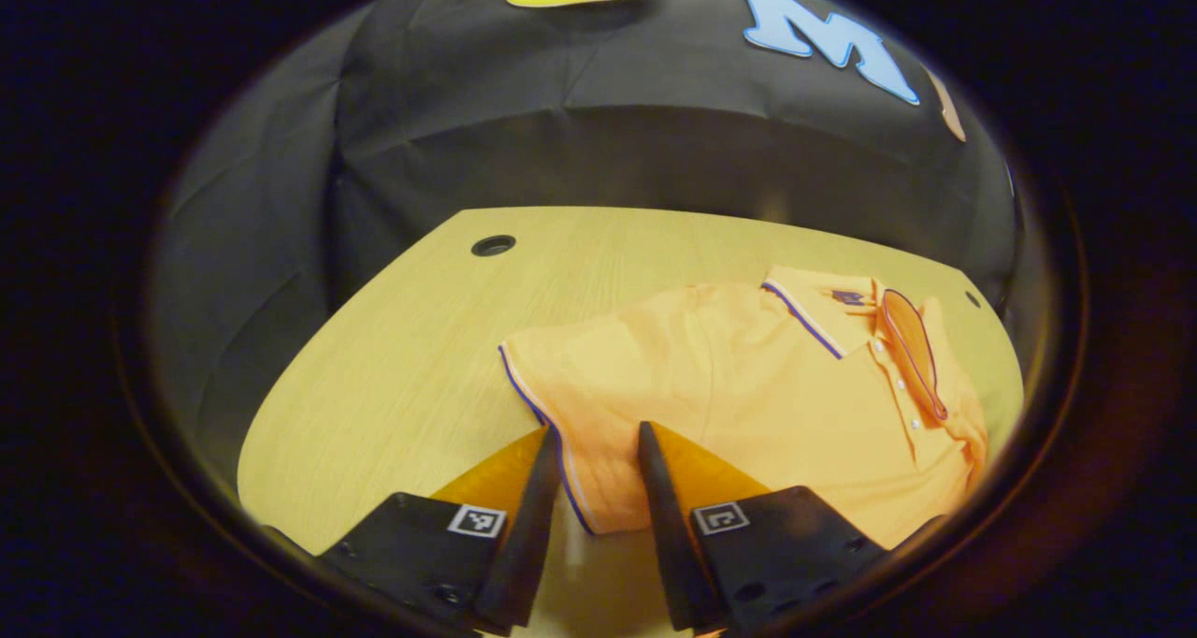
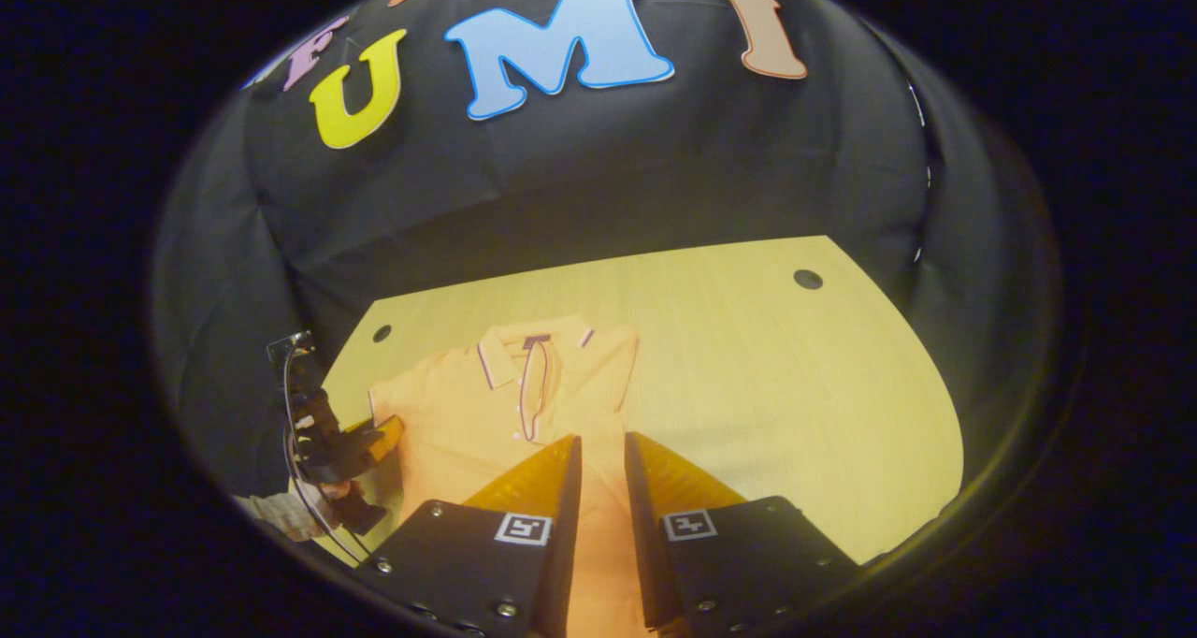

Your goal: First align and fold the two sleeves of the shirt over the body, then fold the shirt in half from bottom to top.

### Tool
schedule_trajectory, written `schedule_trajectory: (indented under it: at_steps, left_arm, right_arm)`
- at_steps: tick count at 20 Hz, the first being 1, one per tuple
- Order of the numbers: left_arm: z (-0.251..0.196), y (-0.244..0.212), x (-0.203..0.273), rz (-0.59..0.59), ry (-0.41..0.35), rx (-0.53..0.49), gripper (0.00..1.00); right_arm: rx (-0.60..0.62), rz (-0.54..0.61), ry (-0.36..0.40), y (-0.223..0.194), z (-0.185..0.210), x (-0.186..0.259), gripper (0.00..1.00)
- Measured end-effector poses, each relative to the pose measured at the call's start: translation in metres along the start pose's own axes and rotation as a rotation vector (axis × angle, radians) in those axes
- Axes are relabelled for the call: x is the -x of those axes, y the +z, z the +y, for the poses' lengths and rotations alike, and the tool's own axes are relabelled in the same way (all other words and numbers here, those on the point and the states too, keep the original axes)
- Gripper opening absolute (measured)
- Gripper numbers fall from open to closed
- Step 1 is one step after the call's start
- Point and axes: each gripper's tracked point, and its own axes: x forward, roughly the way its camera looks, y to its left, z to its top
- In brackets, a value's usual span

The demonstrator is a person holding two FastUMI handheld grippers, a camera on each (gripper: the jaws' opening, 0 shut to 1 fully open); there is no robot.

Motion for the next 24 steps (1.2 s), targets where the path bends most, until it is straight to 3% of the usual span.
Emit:
schedule_trajectory:
  at_steps: [1,2,3,5,8,11,19,24]
  left_arm:
    - [-0.003,0.0,-0.001,-0.003,-0.008,0.01,0.46]
    - [-0.004,0.0,-0.003,-0.007,0.0,0.018,0.25]
    - [-0.004,0.0,-0.002,-0.007,0.008,0.016,0.15]
    - [-0.004,0.002,-0.002,-0.013,0.011,0.018,0.07]
    - [-0.009,0.004,0.002,0.007,0.016,-0.05,0.07]
    - [-0.028,0.031,0.008,-0.055,-0.019,-0.117,0.07]
    - [-0.141,0.07,0.028,-0.144,-0.223,-0.289,0.07]
    - [-0.208,0.053,0.032,-0.128,-0.325,-0.399,0.07]
  right_arm:
    - [0.0,0.001,-0.001,0.001,0.0,0.001,0.29]
    - [0.0,0.001,0.0,-0.001,0.0,0.0,0.29]
    - [-0.001,0.001,-0.001,-0.001,0.0,-0.001,0.29]
    - [-0.005,0.005,-0.002,-0.003,-0.001,0.001,0.29]
    - [-0.003,0.005,-0.005,-0.003,-0.004,0.003,0.29]
    - [-0.011,0.004,-0.007,-0.005,-0.006,0.005,0.29]
    - [-0.052,0.006,-0.021,-0.016,-0.019,0.011,0.29]
    - [-0.085,0.009,-0.041,-0.027,-0.033,0.019,0.29]
